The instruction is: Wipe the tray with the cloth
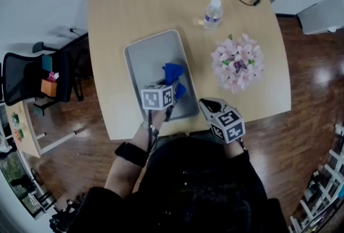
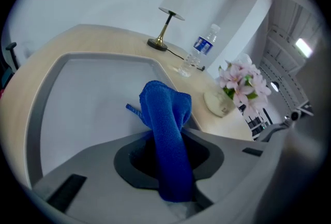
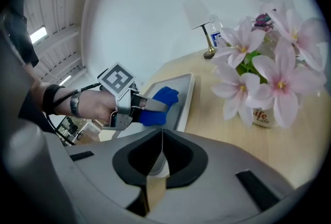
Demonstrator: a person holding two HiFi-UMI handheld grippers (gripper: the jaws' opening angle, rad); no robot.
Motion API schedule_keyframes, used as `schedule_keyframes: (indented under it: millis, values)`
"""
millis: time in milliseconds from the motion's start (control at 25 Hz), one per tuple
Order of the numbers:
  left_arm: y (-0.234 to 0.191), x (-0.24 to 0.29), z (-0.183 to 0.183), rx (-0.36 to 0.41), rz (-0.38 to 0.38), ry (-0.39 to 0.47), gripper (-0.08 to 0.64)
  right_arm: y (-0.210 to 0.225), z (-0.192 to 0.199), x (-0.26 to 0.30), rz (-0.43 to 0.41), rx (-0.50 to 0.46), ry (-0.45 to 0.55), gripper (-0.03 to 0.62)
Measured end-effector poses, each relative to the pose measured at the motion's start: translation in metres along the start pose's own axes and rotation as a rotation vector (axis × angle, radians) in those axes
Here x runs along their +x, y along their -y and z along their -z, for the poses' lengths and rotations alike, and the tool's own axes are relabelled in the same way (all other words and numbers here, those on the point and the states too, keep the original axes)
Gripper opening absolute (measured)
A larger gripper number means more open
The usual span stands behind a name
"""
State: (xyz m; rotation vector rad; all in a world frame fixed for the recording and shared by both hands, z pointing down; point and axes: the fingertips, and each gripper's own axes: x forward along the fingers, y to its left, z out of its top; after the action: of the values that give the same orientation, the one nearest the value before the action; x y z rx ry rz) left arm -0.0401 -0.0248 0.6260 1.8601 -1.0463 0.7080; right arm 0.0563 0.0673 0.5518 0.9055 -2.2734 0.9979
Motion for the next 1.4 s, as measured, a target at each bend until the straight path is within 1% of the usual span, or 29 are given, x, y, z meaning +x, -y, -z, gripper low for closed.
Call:
schedule_keyframes:
  millis: [200, 320, 400, 480, 640, 720, 800, 880, 960, 1080, 1200, 1320, 1400]
  values:
    - [0.033, -0.019, 0.067, 0.022, 0.057, -0.072, 0.110, -0.018, 0.013, 0.003, -0.017, -0.015, -0.015, 0.015]
    - [0.045, -0.024, 0.097, 0.035, 0.081, -0.107, 0.110, -0.023, 0.018, 0.003, -0.020, -0.031, -0.022, 0.015]
    - [0.051, -0.025, 0.111, 0.047, 0.104, -0.112, 0.110, -0.024, 0.019, 0.002, -0.020, -0.038, -0.024, 0.015]
    - [0.056, -0.024, 0.119, 0.061, 0.130, -0.100, 0.110, -0.026, 0.021, 0.002, -0.021, -0.043, -0.026, 0.015]
    - [0.060, -0.031, 0.117, 0.086, 0.114, -0.119, 0.110, -0.027, 0.019, 0.002, -0.029, -0.053, -0.030, 0.015]
    - [0.058, -0.032, 0.112, 0.071, 0.113, -0.114, 0.110, -0.027, 0.016, 0.002, -0.033, -0.058, -0.029, 0.015]
    - [0.052, -0.031, 0.098, 0.050, 0.106, -0.090, 0.110, -0.026, 0.012, 0.002, -0.033, -0.062, -0.026, 0.015]
    - [0.040, -0.026, 0.070, 0.041, 0.082, -0.057, 0.110, -0.022, 0.009, 0.003, -0.035, -0.062, -0.027, 0.015]
    - [0.026, -0.017, 0.032, 0.046, 0.055, -0.016, 0.110, -0.018, 0.006, 0.004, -0.036, -0.062, -0.031, 0.015]
    - [0.006, -0.001, -0.036, 0.056, 0.017, 0.047, 0.110, -0.014, 0.000, 0.004, -0.041, -0.070, -0.039, 0.015]
    - [-0.015, 0.020, -0.098, 0.042, -0.023, 0.082, 0.110, -0.010, -0.007, 0.007, -0.041, -0.076, -0.038, 0.015]
    - [-0.032, 0.043, -0.145, 0.015, -0.063, 0.106, 0.110, -0.009, -0.016, 0.008, -0.045, -0.072, -0.026, 0.015]
    - [-0.040, 0.055, -0.165, -0.015, -0.081, 0.123, 0.110, -0.005, -0.020, 0.008, -0.042, -0.072, -0.019, 0.015]
